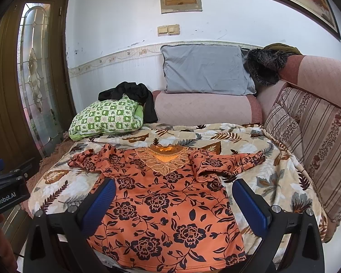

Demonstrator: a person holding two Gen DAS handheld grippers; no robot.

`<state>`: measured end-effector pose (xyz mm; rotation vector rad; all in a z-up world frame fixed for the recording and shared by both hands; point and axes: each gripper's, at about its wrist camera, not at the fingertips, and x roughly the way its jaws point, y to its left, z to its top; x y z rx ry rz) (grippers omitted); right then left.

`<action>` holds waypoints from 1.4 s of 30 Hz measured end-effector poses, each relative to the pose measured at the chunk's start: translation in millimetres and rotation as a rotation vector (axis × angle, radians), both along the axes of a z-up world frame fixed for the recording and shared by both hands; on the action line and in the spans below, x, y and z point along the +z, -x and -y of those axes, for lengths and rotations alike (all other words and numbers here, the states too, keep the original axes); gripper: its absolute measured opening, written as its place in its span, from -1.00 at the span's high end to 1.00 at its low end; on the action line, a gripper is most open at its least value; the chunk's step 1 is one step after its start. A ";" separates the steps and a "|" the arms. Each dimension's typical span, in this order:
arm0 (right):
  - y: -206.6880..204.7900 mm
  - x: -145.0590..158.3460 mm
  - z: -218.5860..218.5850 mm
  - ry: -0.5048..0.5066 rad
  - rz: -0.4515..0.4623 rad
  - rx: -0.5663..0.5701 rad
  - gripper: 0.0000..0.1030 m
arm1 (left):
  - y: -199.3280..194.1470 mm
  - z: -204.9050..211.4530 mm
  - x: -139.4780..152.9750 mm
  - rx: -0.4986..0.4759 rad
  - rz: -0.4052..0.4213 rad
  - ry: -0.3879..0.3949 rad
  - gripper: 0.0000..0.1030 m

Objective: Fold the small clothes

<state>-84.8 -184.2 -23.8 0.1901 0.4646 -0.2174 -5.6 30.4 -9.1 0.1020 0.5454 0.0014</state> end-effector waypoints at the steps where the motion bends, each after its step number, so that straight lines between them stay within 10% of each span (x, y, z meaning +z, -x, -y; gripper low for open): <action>1: -0.7 -1.0 -0.5 -0.001 -0.002 0.001 -1.00 | -0.4 -0.5 0.1 -0.001 -0.002 0.001 -1.00; 38: -47.5 -48.2 41.6 -0.115 -0.090 -0.040 -1.00 | -55.4 36.8 -34.3 -0.008 -0.099 -0.061 -1.00; 42: -55.4 -55.4 58.5 -0.126 -0.092 -0.066 -1.00 | -85.1 44.3 -53.6 -0.072 -0.209 0.004 -1.00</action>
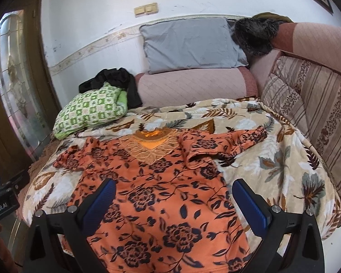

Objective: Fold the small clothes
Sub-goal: 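Grasp the blouse sleeve with the right gripper and fold it across the body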

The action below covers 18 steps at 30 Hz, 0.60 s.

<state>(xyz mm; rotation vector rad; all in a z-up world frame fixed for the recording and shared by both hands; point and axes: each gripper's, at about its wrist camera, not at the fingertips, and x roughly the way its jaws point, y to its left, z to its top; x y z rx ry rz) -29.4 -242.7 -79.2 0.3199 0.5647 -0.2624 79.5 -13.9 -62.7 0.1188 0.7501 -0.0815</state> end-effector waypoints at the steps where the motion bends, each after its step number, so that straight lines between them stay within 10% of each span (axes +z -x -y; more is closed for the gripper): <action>1: -2.1 -3.2 7.8 -0.001 0.006 -0.012 -1.00 | -10.9 2.1 -7.9 -0.018 -0.045 0.025 -1.00; 7: -23.3 -50.9 102.4 -0.153 0.001 -0.058 -1.00 | -91.5 40.1 -81.6 -0.035 -0.222 0.044 -1.00; 18: -121.6 -168.9 295.3 -0.672 0.047 -0.231 -0.95 | -194.1 91.8 -152.0 -0.001 -0.182 0.008 -1.00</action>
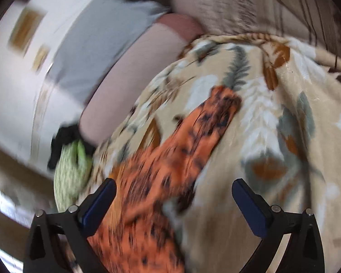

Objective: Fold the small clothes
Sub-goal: 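Grasp the blouse sleeve with the right gripper and fold it across the body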

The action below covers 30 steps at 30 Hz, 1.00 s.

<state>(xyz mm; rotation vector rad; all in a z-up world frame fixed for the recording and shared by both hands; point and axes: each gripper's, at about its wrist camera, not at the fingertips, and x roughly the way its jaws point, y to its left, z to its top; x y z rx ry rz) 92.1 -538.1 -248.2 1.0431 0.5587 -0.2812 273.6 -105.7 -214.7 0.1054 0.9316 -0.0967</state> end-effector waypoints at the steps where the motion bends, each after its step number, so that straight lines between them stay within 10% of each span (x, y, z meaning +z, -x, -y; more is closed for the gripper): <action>1: -11.7 -7.2 12.8 -0.009 -0.008 -0.026 -0.87 | -3.4 -1.5 -1.7 -0.002 0.005 -0.005 -1.00; 4: -37.0 -28.0 43.9 -0.052 -0.065 -0.138 -0.62 | -13.5 -8.4 -5.3 0.004 0.020 -0.011 -1.00; 8: -62.8 -59.2 70.6 -0.167 -0.118 -0.199 0.51 | -32.5 -27.6 -10.8 0.052 0.007 -0.019 -1.00; 11: -65.3 -52.7 69.4 -0.179 -0.094 -0.223 0.77 | -44.7 -57.0 -6.0 0.145 -0.001 0.024 -1.00; 21: -153.6 124.2 -97.0 -0.039 0.252 0.168 0.78 | -47.4 -150.0 18.7 0.383 0.084 -0.007 -1.00; 30: -233.9 107.4 -302.8 -0.139 0.295 0.467 0.70 | -56.0 -223.3 9.2 0.532 0.014 0.054 -1.00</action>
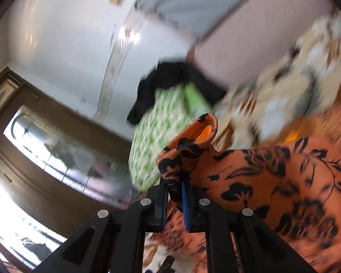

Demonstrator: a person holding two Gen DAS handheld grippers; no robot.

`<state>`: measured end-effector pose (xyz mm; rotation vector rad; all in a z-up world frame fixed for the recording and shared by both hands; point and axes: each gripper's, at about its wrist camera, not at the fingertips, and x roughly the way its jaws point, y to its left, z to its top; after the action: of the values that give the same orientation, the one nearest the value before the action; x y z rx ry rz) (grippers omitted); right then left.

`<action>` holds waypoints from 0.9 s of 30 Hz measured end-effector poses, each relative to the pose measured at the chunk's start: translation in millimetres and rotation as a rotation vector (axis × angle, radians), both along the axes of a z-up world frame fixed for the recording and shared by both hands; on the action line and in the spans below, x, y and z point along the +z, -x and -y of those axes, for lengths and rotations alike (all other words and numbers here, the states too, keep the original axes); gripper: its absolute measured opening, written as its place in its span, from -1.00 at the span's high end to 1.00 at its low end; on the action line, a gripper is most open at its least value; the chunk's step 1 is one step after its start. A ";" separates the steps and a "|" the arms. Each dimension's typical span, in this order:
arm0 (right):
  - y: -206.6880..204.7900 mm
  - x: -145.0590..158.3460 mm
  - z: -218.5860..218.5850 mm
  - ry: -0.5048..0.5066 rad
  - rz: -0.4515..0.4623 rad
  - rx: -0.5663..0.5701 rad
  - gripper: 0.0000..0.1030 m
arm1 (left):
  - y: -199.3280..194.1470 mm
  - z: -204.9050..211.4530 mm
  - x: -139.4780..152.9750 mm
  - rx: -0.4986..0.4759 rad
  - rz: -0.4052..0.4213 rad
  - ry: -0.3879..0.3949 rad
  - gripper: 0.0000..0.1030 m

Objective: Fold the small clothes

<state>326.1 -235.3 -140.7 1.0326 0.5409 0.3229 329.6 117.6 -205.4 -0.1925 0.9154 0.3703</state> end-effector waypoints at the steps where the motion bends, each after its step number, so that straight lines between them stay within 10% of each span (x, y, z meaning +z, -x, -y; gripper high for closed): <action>1: -8.6 -15.4 -17.9 -0.027 -0.020 0.034 0.61 | 0.2 -5.0 -0.5 0.014 -0.002 -0.001 -1.00; 4: -25.3 -65.2 -56.3 -0.091 -0.079 0.141 -0.95 | -1.9 -18.7 -2.4 0.047 -0.008 -0.010 -1.00; 5: -26.2 -78.9 -62.5 -0.123 -0.091 0.156 -0.99 | -2.9 -20.6 -2.8 0.052 -0.010 -0.008 -1.00; 10: -11.3 -81.2 -50.0 -0.174 0.009 0.182 -0.98 | -2.8 -18.9 -1.5 0.048 -0.002 0.002 -1.00; 14: 13.2 -51.1 -3.2 0.130 -0.055 0.067 -0.91 | -7.5 -0.5 -7.2 -0.008 -0.024 0.036 -1.00; 20: 43.8 -95.8 58.0 0.346 -0.306 -0.055 -0.17 | -22.9 44.9 -38.5 -0.135 -0.166 -0.062 -1.00; 23: 40.6 -143.7 74.4 0.386 -0.521 -0.035 0.51 | -32.1 44.9 -63.6 -0.125 -0.273 -0.036 -1.00; 27: 35.1 -121.8 58.3 0.479 -0.494 -0.023 0.49 | -28.9 17.1 -41.6 -0.062 -0.213 0.081 -1.00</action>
<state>291.0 -293.6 -262.6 0.6442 0.9951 -0.0927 358.5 100.5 -247.0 -0.2015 1.1445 0.3000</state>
